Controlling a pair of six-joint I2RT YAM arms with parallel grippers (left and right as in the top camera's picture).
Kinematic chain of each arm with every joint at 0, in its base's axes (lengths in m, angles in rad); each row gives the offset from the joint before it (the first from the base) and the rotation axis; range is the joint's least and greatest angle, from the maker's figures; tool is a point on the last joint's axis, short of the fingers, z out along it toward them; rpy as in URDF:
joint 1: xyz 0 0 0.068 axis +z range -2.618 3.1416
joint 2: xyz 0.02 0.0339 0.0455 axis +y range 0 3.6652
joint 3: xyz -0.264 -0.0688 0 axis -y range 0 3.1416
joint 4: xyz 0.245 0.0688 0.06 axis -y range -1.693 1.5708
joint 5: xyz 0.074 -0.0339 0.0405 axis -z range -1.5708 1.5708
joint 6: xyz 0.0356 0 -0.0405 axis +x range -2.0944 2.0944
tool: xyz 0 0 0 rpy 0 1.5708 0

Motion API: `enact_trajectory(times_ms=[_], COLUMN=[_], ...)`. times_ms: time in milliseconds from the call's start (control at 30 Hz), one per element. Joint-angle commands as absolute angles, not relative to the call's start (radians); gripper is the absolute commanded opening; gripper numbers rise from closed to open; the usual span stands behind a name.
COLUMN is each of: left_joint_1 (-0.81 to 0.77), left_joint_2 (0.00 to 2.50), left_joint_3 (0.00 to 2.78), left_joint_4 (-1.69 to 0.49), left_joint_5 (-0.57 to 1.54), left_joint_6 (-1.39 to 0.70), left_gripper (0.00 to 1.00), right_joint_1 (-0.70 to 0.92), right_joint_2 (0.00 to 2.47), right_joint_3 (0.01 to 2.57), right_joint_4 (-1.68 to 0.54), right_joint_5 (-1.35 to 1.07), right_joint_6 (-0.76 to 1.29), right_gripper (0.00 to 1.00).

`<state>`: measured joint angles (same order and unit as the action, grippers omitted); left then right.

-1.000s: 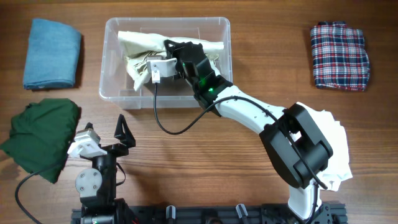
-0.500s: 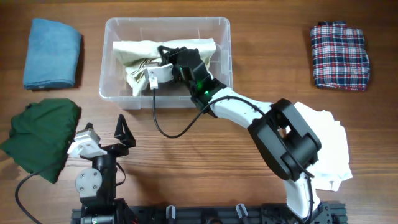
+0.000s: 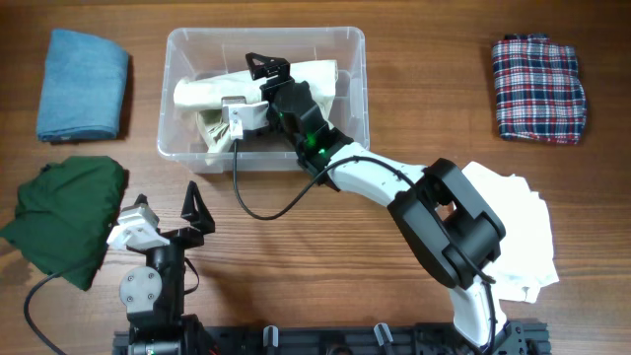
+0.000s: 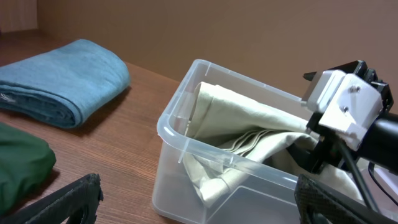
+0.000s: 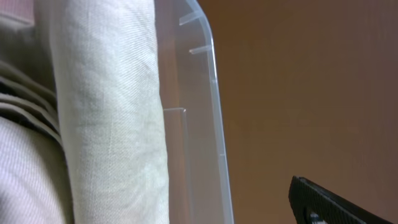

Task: Pack container
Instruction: 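Lower the cream cloth into the bin and press it flat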

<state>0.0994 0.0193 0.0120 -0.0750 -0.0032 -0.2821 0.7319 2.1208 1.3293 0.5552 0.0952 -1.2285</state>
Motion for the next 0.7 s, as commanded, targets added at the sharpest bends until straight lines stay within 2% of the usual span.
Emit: enact_trajectory(times_ms=[0, 67, 200, 400, 567, 667], left_joint_1=[0.095, 0.095, 0.095, 0.095, 0.095, 0.095], left_joint_2=[0.012, 0.012, 0.012, 0.012, 0.012, 0.012], left_joint_3=[0.006, 0.006, 0.006, 0.006, 0.006, 0.006], left_joint_4=[-0.072, -0.072, -0.072, -0.072, -0.072, -0.072], left_joint_5=[-0.013, -0.013, -0.013, -0.013, -0.013, -0.013], left_joint_6=[-0.266, -0.266, -0.265, -0.266, -0.266, -0.266], left_gripper=[1.00, 1.00, 1.00, 1.00, 1.00, 1.00], right_joint_1=[0.760, 0.768, 0.803, 0.825, 0.823, 0.791], right_joint_2=[1.993, 1.940, 1.750, 1.561, 1.560, 1.563], right_joint_3=[1.345, 1.345, 1.345, 1.345, 1.345, 1.348], right_joint_4=[0.507, 0.445, 0.199, -0.124, -0.164, -0.211], right_joint_5=[0.199, 0.245, 0.261, -0.002, -0.099, -0.061], right_joint_6=[-1.086, -1.051, -0.839, -0.436, -0.305, -0.293], right_gripper=[1.00, 1.00, 1.00, 1.00, 1.00, 1.00])
